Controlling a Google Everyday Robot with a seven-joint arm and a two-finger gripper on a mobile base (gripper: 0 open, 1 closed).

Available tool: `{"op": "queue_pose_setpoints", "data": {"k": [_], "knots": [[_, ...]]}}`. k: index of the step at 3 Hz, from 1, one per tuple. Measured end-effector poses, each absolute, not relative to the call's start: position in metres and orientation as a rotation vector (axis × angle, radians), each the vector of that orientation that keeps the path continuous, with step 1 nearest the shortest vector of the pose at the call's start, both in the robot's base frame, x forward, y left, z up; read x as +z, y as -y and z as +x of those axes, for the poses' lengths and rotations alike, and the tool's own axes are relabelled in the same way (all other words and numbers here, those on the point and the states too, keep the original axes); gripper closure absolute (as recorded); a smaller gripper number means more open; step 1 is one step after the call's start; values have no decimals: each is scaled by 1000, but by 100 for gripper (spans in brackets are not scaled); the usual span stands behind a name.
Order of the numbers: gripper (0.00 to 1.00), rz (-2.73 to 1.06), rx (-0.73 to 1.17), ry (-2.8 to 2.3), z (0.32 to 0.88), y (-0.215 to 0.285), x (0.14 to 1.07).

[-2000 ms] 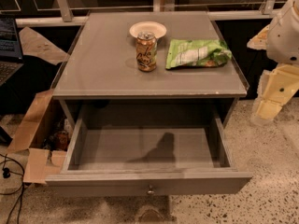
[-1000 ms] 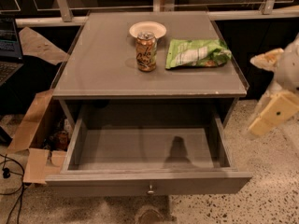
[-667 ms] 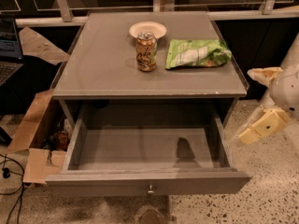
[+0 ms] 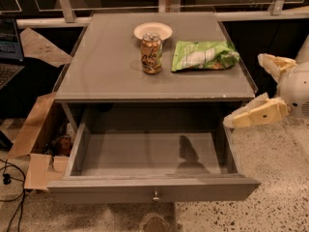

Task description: Place orange can into top drawer

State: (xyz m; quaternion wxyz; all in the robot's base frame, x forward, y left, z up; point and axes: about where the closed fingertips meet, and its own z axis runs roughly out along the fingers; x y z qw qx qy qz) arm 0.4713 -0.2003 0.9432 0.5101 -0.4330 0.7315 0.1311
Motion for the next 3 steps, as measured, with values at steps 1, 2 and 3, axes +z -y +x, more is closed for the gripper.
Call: {"op": "queue_pose_setpoints", "data": {"k": [1, 2, 3], "knots": [[0, -1038, 319, -1765, 471, 199, 943], [0, -938, 299, -1787, 472, 208, 940], [0, -877, 326, -1731, 498, 192, 934]]}}
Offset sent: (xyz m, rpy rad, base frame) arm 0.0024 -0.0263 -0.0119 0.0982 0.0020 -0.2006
